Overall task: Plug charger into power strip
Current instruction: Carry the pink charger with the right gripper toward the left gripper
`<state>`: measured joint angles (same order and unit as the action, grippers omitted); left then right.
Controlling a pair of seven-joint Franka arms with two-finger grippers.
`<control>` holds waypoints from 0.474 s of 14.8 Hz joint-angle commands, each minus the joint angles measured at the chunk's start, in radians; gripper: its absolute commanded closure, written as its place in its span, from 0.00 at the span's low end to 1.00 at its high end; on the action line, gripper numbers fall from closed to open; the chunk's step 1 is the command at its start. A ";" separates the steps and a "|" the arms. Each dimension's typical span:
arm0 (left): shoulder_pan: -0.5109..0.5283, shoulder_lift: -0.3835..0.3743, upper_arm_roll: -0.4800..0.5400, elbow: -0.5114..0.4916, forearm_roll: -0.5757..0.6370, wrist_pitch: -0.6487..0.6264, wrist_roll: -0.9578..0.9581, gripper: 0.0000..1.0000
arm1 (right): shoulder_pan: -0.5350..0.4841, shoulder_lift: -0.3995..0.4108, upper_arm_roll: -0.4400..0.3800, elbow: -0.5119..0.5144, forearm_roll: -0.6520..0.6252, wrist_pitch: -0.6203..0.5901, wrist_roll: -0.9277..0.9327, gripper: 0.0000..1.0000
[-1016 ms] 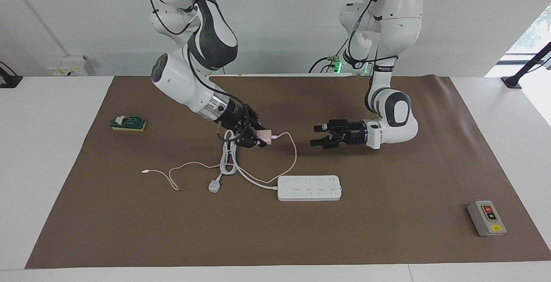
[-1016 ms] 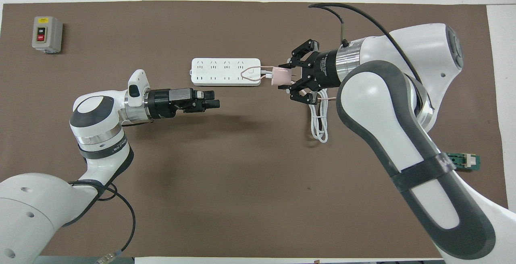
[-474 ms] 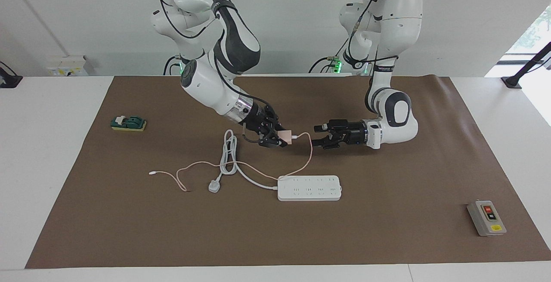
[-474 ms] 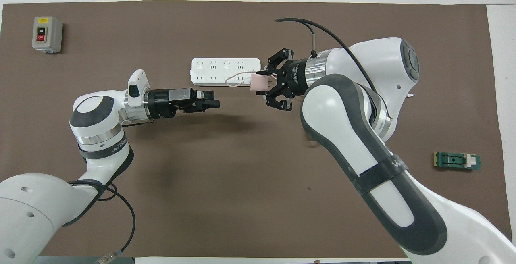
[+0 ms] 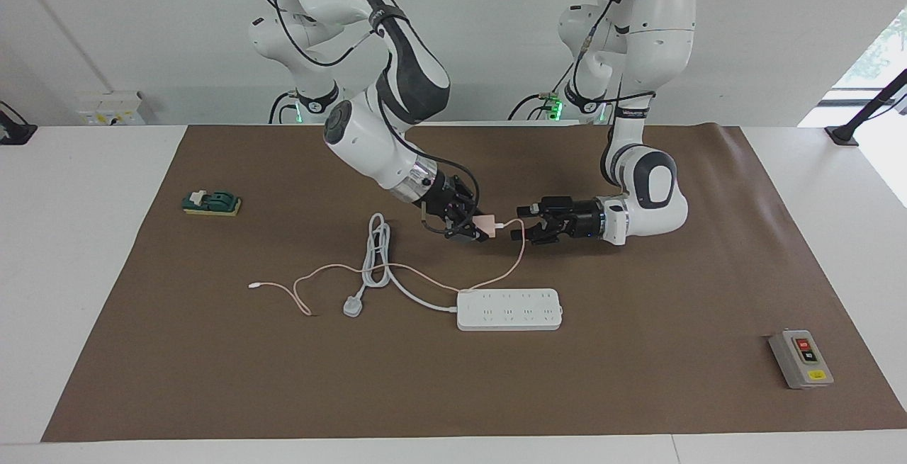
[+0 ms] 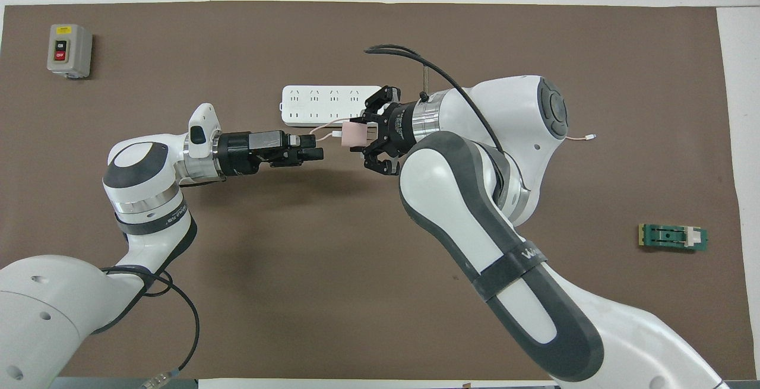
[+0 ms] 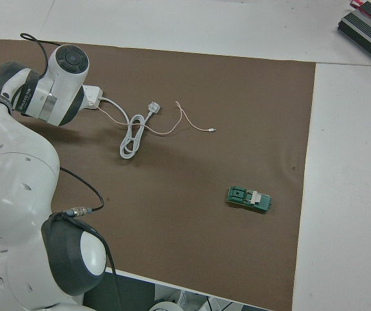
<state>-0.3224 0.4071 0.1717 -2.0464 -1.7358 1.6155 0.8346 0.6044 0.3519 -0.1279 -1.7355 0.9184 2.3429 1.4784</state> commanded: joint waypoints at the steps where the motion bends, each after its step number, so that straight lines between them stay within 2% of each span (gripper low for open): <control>1: -0.015 0.007 0.026 -0.006 -0.011 -0.017 0.034 0.00 | 0.020 0.015 -0.003 0.014 0.022 0.032 0.013 1.00; 7: -0.020 0.009 0.026 -0.006 -0.013 -0.002 0.070 0.00 | 0.051 0.029 -0.003 0.013 0.023 0.055 0.013 1.00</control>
<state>-0.3230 0.4080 0.1781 -2.0465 -1.7358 1.6161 0.8627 0.6366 0.3656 -0.1278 -1.7353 0.9193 2.3775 1.4790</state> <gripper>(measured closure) 0.000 0.524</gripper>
